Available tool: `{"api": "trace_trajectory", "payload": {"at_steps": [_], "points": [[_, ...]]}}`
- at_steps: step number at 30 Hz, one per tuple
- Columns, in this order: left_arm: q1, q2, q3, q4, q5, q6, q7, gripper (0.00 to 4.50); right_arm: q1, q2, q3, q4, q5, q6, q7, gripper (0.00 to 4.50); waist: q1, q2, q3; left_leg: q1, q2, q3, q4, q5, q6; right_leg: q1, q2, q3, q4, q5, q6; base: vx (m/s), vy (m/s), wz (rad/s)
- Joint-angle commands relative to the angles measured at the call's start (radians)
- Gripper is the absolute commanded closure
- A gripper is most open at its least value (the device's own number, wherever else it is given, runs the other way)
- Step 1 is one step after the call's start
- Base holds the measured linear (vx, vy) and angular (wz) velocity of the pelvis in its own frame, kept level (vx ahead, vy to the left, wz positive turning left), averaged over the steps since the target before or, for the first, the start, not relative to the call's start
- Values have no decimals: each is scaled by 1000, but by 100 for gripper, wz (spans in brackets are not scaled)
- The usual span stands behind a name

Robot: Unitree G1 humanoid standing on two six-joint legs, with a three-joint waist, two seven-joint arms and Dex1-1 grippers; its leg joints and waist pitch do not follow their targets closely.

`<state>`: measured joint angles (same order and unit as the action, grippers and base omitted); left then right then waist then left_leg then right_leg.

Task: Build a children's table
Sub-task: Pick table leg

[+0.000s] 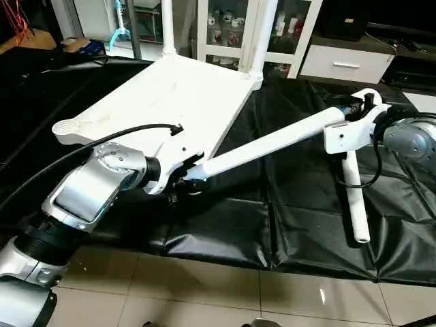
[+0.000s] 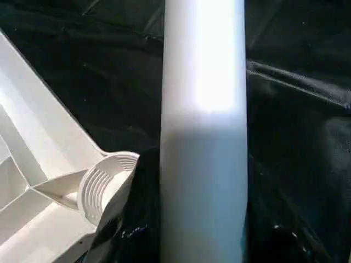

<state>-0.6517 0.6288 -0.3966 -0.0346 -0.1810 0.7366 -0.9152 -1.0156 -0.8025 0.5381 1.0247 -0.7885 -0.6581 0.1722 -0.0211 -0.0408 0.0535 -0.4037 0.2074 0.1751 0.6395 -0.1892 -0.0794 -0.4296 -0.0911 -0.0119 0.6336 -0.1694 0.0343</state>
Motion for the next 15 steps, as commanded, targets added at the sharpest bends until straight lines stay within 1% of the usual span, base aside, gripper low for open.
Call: {"api": "trace_trajectory", "payload": {"at_steps": [1,3,4,5,6,7,8,9,10,11,12,13,14,15], "points": [[-43,-11,56,-25,-10,-49,2,312,4,1,-15,24,19,8,16,259,-1,-7,-79,15,-7,19,-57,-180,51,57,3,3,-48,-89,-261,0,0,0],[-48,-15,56,-13,5,-63,18,312,5,2,-17,27,21,9,18,259,-1,-7,-78,15,-6,19,-57,-185,49,56,3,3,-49,-95,-260,0,0,0],[-54,-22,62,1,5,-60,26,277,8,3,-20,31,25,10,23,259,-1,-7,-78,15,-8,19,-57,-185,51,56,4,3,-50,-94,-260,0,0,0],[-67,-34,84,21,5,-74,47,256,16,3,-21,33,27,13,29,259,0,-6,-79,16,-7,19,-57,-185,52,56,4,3,-49,-92,-263,0,0,0],[-70,-36,90,24,4,-78,52,242,18,2,-21,33,28,14,31,259,0,-5,-79,16,-8,19,-56,-188,53,56,4,3,-49,-91,-264,0,0,0],[-71,-37,92,25,4,-79,53,239,18,2,-21,33,28,14,31,259,0,-6,-80,15,-8,19,-56,-185,53,58,3,4,-48,-80,-268,0,0,0],[-86,-58,126,35,-9,-140,64,232,26,2,-19,30,27,14,32,259,1,-6,-80,14,-7,18,-56,-182,52,59,2,3,-48,-76,-267,0,0,0],[-92,-66,140,37,-17,-163,66,220,29,1,-19,29,27,13,33,260,0,-8,-79,13,-9,19,-55,-186,54,58,4,3,-51,-82,-267,0,0,0],[-104,-92,179,34,-51,-205,62,220,36,1,-17,27,27,13,37,260,1,-9,-80,10,-8,18,-54,-188,52,60,2,3,-49,-81,-270,0,0,0],[-119,-111,211,33,-76,-255,59,207,41,0,-16,25,27,14,40,260,3,-7,-80,12,-7,17,-55,-186,52,59,0,3,-49,-76,-271,0,0,0],[-132,-120,232,34,-90,-283,57,199,45,-2,-13,26,24,19,44,260,1,-11,-82,9,-7,17,-53,-181,58,61,0,3,-47,-65,-273,0,0,0],[-143,-119,244,37,-99,-306,48,193,48,-3,-11,27,22,22,46,260,2,-11,-82,8,-7,17,-52,-177,61,60,1,3,-46,-60,-274,0,0,0],[-154,-116,262,48,-110,-334,37,193,50,-4,-11,30,23,30,53,260,2,-7,-81,9,-6,18,-51,-177,66,57,0,3,-44,-59,-274,0,0,0],[-158,-115,274,52,-120,-338,31,178,51,-4,-12,33,25,35,57,260,-1,-10,-80,6,-7,18,-51,-183,69,58,1,3,-45,-68,-273,0,0,0]]}}
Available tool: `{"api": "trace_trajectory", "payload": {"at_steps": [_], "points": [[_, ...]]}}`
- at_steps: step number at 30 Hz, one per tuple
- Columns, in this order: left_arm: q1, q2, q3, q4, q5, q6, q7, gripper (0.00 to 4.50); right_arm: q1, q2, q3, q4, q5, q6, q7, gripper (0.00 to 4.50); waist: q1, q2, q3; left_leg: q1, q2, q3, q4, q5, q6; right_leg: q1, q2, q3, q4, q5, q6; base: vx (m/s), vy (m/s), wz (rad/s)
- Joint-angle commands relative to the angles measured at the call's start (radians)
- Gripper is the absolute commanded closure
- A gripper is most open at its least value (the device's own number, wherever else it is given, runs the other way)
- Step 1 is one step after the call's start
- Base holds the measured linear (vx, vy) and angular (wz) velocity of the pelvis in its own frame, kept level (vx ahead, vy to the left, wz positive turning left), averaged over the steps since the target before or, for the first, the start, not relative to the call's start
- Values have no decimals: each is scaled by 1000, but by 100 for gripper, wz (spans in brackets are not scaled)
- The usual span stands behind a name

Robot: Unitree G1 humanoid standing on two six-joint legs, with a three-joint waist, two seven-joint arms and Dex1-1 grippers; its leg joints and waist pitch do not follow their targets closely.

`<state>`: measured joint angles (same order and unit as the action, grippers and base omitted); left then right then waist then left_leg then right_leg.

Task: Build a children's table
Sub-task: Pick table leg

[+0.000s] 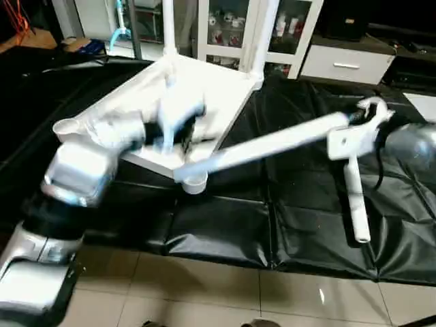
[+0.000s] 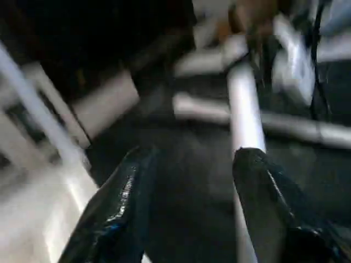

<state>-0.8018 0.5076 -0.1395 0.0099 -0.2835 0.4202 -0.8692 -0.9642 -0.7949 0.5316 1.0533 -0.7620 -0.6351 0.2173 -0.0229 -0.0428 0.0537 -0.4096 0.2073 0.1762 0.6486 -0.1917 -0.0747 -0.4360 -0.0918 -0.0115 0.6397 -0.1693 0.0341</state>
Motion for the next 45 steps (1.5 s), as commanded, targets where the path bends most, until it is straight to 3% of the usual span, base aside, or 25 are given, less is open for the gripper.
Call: {"api": "trace_trajectory", "payload": {"at_steps": [1,3,5,6,7,8,9,12,13,14,15,17,19,20,21,24,25,26,29,31,32,33,35,38,45], "points": [[-14,7,38,14,-39,-17,-27,169,3,-12,-6,7,-2,18,17,260,1,-9,-80,12,-7,17,-60,-186,62,65,1,3,-51,-79,-271,0,0,0],[-16,2,63,10,-69,-20,-42,163,7,-10,-16,12,10,26,26,260,-1,-7,-77,17,-5,18,-60,-225,52,57,2,3,-56,-132,-266,0,0,0],[-40,-58,159,30,-149,-15,10,163,21,1,-49,31,56,57,61,260,1,-6,-75,20,-6,20,-60,-257,45,53,4,4,-59,-150,-270,0,0,0],[-83,-120,257,71,-207,-27,114,163,40,22,-101,52,126,112,117,260,1,-6,-75,20,-4,17,-60,-278,41,52,5,2,-58,-159,-273,0,0,0],[-99,-140,291,89,-223,-35,156,163,49,32,-124,59,158,138,141,260,-2,-8,-75,23,-6,23,-57,-299,49,51,10,4,-60,-157,-277,0,0,0],[-151,-187,389,149,-240,-84,311,163,81,77,-213,63,283,248,211,260,-1,-9,-77,25,-8,20,-56,-313,61,51,12,2,-62,-157,-281,0,0,0],[-152,-188,394,151,-241,-86,319,163,83,80,-217,62,288,253,211,261,0,-16,-80,18,-7,15,-58,-297,67,60,6,-1,-60,-161,-271,0,0,0],[-166,-209,477,181,-252,-121,451,163,141,156,-330,18,427,400,203,261,1,-21,-76,16,-6,14,-58,-280,61,58,3,-2,-65,-210,-247,0,0,0],[-166,-209,477,181,-252,-121,451,163,141,156,-330,18,427,400,203,261,3,-21,-77,17,-5,14,-59,-274,60,57,0,-1,-66,-214,-243,0,0,0],[-153,-209,485,177,-259,-117,455,163,161,197,-390,-11,502,466,194,261,3,-21,-78,16,-6,15,-59,-255,59,57,2,0,-64,-200,-245,0,0,0],[-134,-205,484,170,-254,-117,450,163,181,237,-439,-48,567,515,180,261,7,-10,-80,16,-6,12,-62,-239,62,58,-1,1,-62,-181,-248,0,0,0],[-104,-208,486,163,-239,-104,458,163,216,305,-513,-129,685,559,167,261,8,-9,-84,16,-2,10,-65,-218,63,58,-4,-1,-58,-143,-253,0,0,0],[-79,-196,457,199,-153,-85,510,163,246,384,-598,-263,858,625,191,261,12,4,-86,24,0,10,-66,-210,66,53,-3,-1,-59,-114,-261,0,0,0],[-67,-188,433,220,-107,-83,526,163,251,414,-641,-328,942,684,218,261,11,0,-86,24,2,8,-68,-207,75,56,-3,-1,-55,-96,-261,0,0,0],[-57,-187,413,227,-85,-86,527,163,252,435,-677,-381,1018,744,246,261,11,5,-84,27,1,7,-72,-212,82,57,-1,-2,-60,-97,-258,0,0,0],[-20,-214,344,192,-102,-21,506,163,250,468,-764,-552,1294,982,366,261,30,10,-83,36,7,6,-77,-191,70,57,-2,-1,-55,-56,-279,0,0,0],[-17,-217,341,188,-106,-17,503,163,253,467,-765,-564,1314,1001,379,261,35,11,-83,38,7,7,-76,-190,67,56,-3,-1,-53,-49,-282,0,0,0],[1,-242,319,161,-140,2,482,163,275,458,-768,-639,1436,1115,462,261,41,11,-84,39,6,8,-78,-178,65,59,-1,0,-53,-30,-287,0,0,0],[25,-290,294,110,-231,44,425,163,336,420,-735,-748,1580,1252,633,261,71,9,-86,39,9,10,-78,-143,65,60,-9,1,-53,14,-305,0,0,0],[25,-319,290,74,-332,96,358,128,371,400,-716,-781,1568,1312,687,261,74,-2,-84,36,6,13,-80,-155,53,61,-10,0,-57,-29,-299,0,0,0],[22,-326,286,61,-372,124,332,128,383,390,-704,-793,1555,1329,702,261,79,-2,-78,34,5,12,-83,-191,21,59,-15,1,-64,-119,-283,0,0,0],[19,-332,282,49,-398,148,310,128,399,380,-693,-817,1554,1345,704,261,77,-13,-77,32,4,14,-84,-204,14,57,-15,2,-68,-155,-272,0,0,0],[0,-345,262,29,-443,225,281,112,432,352,-672,-894,1581,1386,711,261,80,-16,-74,36,3,14,-84,-220,-7,56,-16,5,-75,-228,-236,0,0,0],[-49,-371,229,54,-445,300,272,83,442,326,-683,-967,1650,1468,717,261,78,-17,-70,32,1,8,-85,-236,-17,51,-17,5,-87,-343,-164,0,0,0],[-157,-420,221,158,-455,368,330,43,447,287,-696,-1035,1748,1590,774,261,73,-22,-71,22,-5,5,-85,-226,-21,53,-15,0,-99,-389,-117,0,0,0]]}}
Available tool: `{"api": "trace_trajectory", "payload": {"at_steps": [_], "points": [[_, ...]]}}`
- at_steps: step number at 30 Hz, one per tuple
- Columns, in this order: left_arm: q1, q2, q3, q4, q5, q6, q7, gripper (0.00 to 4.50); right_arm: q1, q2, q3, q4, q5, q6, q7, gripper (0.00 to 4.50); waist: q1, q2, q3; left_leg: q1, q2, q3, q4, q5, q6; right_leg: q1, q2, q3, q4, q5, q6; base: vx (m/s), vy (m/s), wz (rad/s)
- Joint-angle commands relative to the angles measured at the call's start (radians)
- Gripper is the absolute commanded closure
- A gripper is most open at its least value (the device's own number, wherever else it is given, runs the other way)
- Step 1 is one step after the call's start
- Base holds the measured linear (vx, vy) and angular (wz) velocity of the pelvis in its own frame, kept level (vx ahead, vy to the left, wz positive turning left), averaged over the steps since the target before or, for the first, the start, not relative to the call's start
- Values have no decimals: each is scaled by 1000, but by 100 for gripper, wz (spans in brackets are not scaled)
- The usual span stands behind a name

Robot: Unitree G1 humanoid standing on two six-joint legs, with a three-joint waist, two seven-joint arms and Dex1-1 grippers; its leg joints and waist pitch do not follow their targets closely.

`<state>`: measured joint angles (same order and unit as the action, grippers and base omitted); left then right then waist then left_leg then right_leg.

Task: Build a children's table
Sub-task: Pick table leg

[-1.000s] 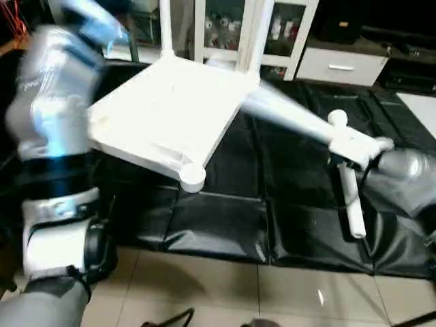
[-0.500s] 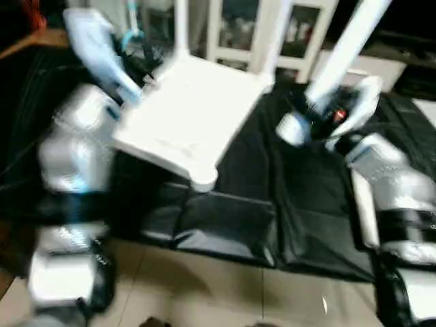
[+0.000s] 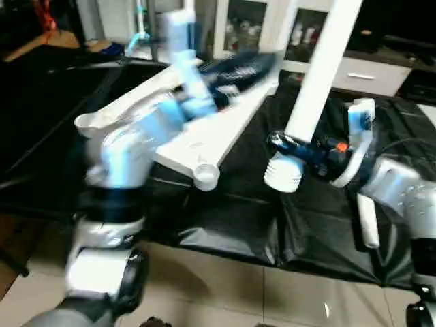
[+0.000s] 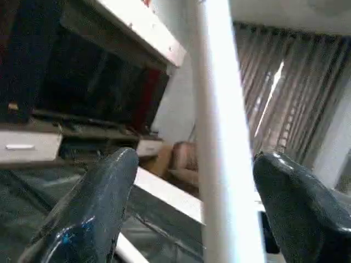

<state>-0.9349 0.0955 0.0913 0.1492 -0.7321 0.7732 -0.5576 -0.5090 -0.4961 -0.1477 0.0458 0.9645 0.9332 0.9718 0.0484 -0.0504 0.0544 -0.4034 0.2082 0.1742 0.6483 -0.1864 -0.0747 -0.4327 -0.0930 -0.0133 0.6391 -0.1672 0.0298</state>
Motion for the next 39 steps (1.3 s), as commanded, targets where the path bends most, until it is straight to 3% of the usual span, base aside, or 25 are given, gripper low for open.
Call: {"api": "trace_trajectory", "payload": {"at_steps": [1,8,10,12,16,17,18,19,20,21,22,24,28,32,35,39], "points": [[-30,-10,-11,25,-6,12,23,39,-8,-12,-18,-29,24,27,24,261,1,-15,-72,16,-6,6,-85,-229,-17,49,-13,1,-100,-388,-114,0,0,0],[-59,-54,34,-5,-114,86,5,26,13,-21,-14,-57,61,85,14,261,6,-15,-78,16,-2,10,-82,-142,4,55,-13,3,-83,-234,-183,0,0,0],[-57,-55,33,-8,-116,89,4,26,13,-21,-13,-57,61,86,13,261,9,-16,-78,17,-2,11,-80,-134,13,56,-14,3,-82,-222,-198,0,0,0],[-57,-53,27,-13,-103,93,2,24,13,-22,-9,-61,68,93,4,261,12,-23,-80,17,-1,13,-81,-104,24,59,-14,3,-80,-195,-202,0,0,0],[-61,-50,24,-9,-96,92,5,24,7,-19,-6,-60,67,101,-2,261,14,-23,-80,18,-1,15,-81,-76,37,61,-14,3,-77,-148,-215,0,0,0],[-62,-49,24,-8,-89,86,11,24,-3,-10,8,-51,22,74,-35,261,15,-22,-80,18,-1,15,-81,-73,39,62,-14,4,-76,-144,-217,0,0,0],[-62,-49,24,-8,-89,86,11,24,-3,-10,8,-51,22,74,-35,261,14,-23,-77,17,0,15,-83,-77,35,60,-15,4,-78,-160,-213,0,0,0],[-63,-44,18,-7,-76,72,20,24,-18,7,26,-40,-44,39,-88,261,15,-23,-78,19,-1,16,-83,-82,32,61,-15,4,-79,-170,-210,0,0,0],[-63,-44,18,-7,-76,72,20,24,-18,7,26,-40,-44,39,-88,261,12,-21,-76,18,1,15,-84,-86,18,56,-16,4,-81,-189,-202,0,0,0],[-66,-39,12,-2,-58,54,28,24,-36,31,49,-26,-122,6,-171,261,11,-22,-76,18,-1,15,-85,-95,12,58,-15,4,-83,-202,-197,0,0,0],[-69,-38,15,8,-48,39,43,24,-55,59,65,-17,-192,-13,-271,261,4,-24,-72,14,-2,13,-90,-105,-21,54,-16,3,-86,-253,-172,0,0,0],[-74,-33,24,21,-35,27,63,24,-82,90,85,-7,-269,5,-419,261,-1,-23,-73,19,-4,13,-90,-127,-48,51,-14,4,-89,-283,-152,0,0,0],[-75,-29,32,28,-23,23,80,24,-79,100,100,-35,-282,22,-466,261,3,-15,-74,25,-4,13,-93,-168,-54,50,-10,6,-90,-266,-131,0,0,0],[-80,-29,34,43,-4,14,94,24,-60,111,123,-95,-278,35,-491,261,5,-13,-77,21,-3,13,-93,-121,-41,57,-10,6,-79,-156,-147,0,0,0],[-86,-29,25,78,18,32,126,24,-43,109,163,-141,-325,23,-492,261,7,-13,-79,21,-4,14,-91,-89,-34,61,-8,8,-75,-97,-162,0,0,0],[-91,-36,35,115,30,36,172,24,-38,106,194,-159,-380,-24,-492,262,5,-14,-77,21,-5,14,-92,-107,-39,62,-9,8,-78,-124,-162,0,0,0]]}}
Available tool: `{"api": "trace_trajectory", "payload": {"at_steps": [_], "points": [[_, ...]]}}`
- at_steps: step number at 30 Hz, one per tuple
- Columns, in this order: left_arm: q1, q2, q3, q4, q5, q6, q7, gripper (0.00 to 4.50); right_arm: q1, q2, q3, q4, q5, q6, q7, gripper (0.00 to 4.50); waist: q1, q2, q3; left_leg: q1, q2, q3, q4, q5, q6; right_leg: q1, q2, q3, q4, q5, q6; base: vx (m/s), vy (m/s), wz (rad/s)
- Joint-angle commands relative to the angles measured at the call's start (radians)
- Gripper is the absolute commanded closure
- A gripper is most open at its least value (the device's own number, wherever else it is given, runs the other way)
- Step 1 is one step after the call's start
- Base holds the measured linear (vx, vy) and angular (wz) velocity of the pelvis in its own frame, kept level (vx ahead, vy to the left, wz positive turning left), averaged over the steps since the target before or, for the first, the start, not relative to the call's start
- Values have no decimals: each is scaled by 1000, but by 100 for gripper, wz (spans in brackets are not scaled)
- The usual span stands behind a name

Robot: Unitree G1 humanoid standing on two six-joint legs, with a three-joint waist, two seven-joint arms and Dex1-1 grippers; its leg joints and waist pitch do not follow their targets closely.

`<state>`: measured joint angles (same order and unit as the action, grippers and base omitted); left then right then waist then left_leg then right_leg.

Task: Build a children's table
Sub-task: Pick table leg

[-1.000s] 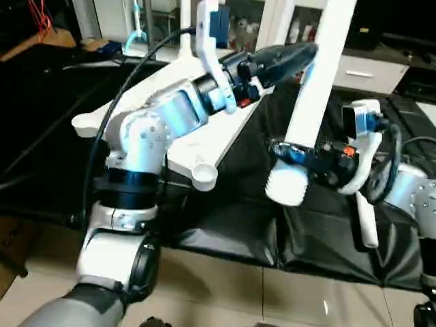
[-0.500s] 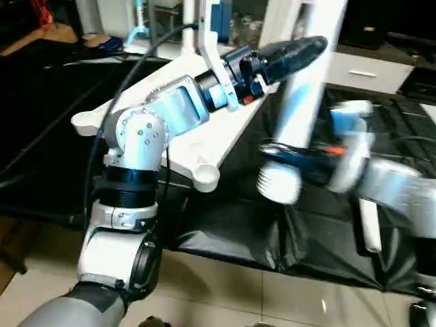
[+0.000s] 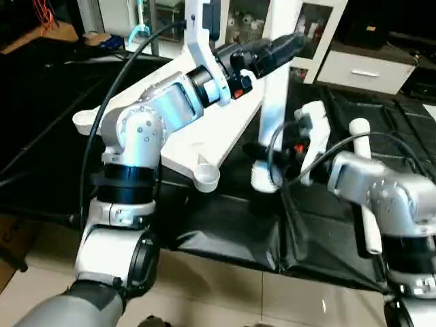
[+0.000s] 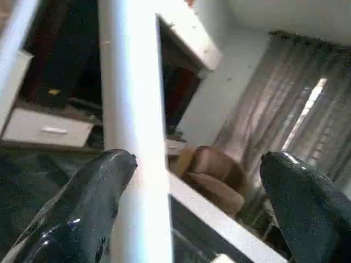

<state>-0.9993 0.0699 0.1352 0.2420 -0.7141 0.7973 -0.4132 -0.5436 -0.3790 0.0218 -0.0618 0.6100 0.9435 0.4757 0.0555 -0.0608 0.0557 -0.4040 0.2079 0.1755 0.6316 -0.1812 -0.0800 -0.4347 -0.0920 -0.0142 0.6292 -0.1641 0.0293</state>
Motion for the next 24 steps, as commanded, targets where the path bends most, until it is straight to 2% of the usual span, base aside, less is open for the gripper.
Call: {"api": "trace_trajectory", "payload": {"at_steps": [1,4,6,8,9,11,13,14,17,18,23,24], "points": [[-29,-14,-3,32,12,9,38,24,-1,-16,38,-59,-42,-49,6,262,-1,-2,-78,22,-4,12,-75,-119,-35,64,-11,9,-69,-134,-159,0,0,0],[-33,-19,11,43,-1,13,42,24,4,-23,57,-72,-56,-60,4,262,-3,-2,-77,24,-3,11,-77,-133,-39,62,-11,10,-70,-154,-153,0,0,0],[-36,-21,16,63,5,17,43,24,13,-43,102,-98,-86,-87,4,262,-3,9,-77,25,-3,9,-78,-141,-46,61,-9,9,-70,-137,-159,0,0,0],[-37,-22,16,69,12,14,46,24,13,-45,107,-102,-91,-90,2,262,-4,6,-76,25,-4,10,-77,-148,-47,62,-8,9,-71,-140,-157,0,0,0],[-38,-22,17,77,17,8,48,24,14,-43,109,-109,-95,-93,2,262,-3,9,-76,24,-4,9,-78,-159,-46,62,-10,10,-71,-148,-158,0,0,0],[-42,-27,26,86,16,-3,53,24,16,-43,111,-117,-103,-96,6,262,-3,7,-76,24,-4,9,-78,-161,-43,62,-10,10,-72,-146,-158,0,0,0],[-46,-27,33,88,11,-4,51,24,19,-41,111,-119,-113,-100,10,262,-4,9,-76,24,-3,8,-79,-162,-45,62,-9,9,-71,-142,-161,0,0,0],[-51,-26,42,90,4,-5,52,42,22,-41,110,-119,-124,-105,14,262,-4,8,-77,24,-3,8,-79,-162,-45,62,-10,9,-70,-136,-165,0,0,0],[-56,-23,49,94,0,-6,53,42,26,-45,110,-116,-130,-114,14,262,-4,9,-77,26,-3,8,-79,-162,-40,62,-10,9,-69,-121,-176,0,0,0],[-58,-21,52,97,-2,-5,49,64,27,-48,113,-112,-132,-121,15,262,-5,8,-76,25,-3,8,-79,-166,-39,63,-10,9,-69,-122,-178,0,0,0],[-57,-25,62,96,-7,-2,47,103,29,-54,120,-110,-140,-132,20,262,-5,8,-76,25,-2,8,-79,-166,-37,63,-10,10,-70,-128,-180,0,0,0],[-56,-24,62,95,-4,-3,46,112,29,-52,120,-110,-146,-133,23,262,-6,3,-75,25,-2,9,-78,-169,-36,62,-10,10,-71,-134,-178,0,0,0]]}}
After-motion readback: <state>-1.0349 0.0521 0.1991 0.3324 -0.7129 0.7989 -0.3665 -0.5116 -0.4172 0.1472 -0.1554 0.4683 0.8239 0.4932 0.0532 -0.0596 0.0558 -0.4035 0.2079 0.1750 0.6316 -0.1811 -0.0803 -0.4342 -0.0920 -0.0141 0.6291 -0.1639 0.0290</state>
